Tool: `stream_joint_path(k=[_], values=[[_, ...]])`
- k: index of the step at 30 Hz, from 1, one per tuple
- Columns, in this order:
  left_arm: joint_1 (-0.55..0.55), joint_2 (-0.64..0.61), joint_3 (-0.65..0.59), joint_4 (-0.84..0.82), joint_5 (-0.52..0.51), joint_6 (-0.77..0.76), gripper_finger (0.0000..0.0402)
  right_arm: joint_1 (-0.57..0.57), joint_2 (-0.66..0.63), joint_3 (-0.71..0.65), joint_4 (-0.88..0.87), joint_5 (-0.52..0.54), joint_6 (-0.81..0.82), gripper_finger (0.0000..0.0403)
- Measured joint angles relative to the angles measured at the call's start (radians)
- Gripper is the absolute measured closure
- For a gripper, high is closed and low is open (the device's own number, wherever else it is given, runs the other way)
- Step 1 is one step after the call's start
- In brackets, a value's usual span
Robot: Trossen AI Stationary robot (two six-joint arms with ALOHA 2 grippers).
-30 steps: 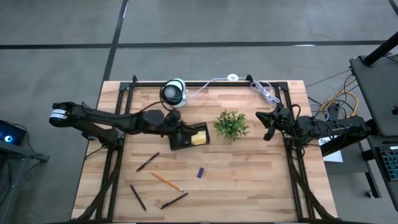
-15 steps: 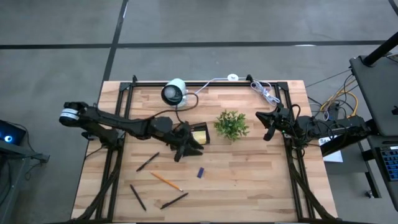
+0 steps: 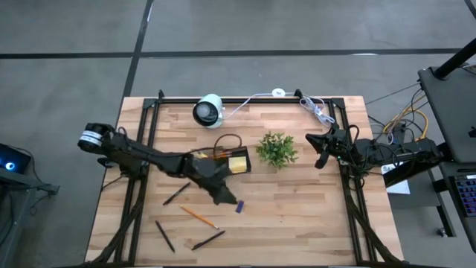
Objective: Pick and place office supplies into organizer
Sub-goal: Put the yellow pencil in the black desk organizer
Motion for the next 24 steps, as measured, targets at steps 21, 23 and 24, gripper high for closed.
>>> stream_joint_path(k=[21,23,24], values=[[-0.193,-0.012,0.049,-0.520,0.074,0.334,0.0283,0.000,0.000,0.000,-0.024,0.000,-0.003,0.0390],[-0.208,-0.012,0.072,-0.615,0.055,0.418,0.0289,0.000,0.000,0.000,-0.030,0.000,-0.003,0.0390],[-0.215,-0.012,0.082,-0.660,0.033,0.462,0.0292,0.000,0.000,0.000,-0.031,0.000,-0.003,0.0390]])
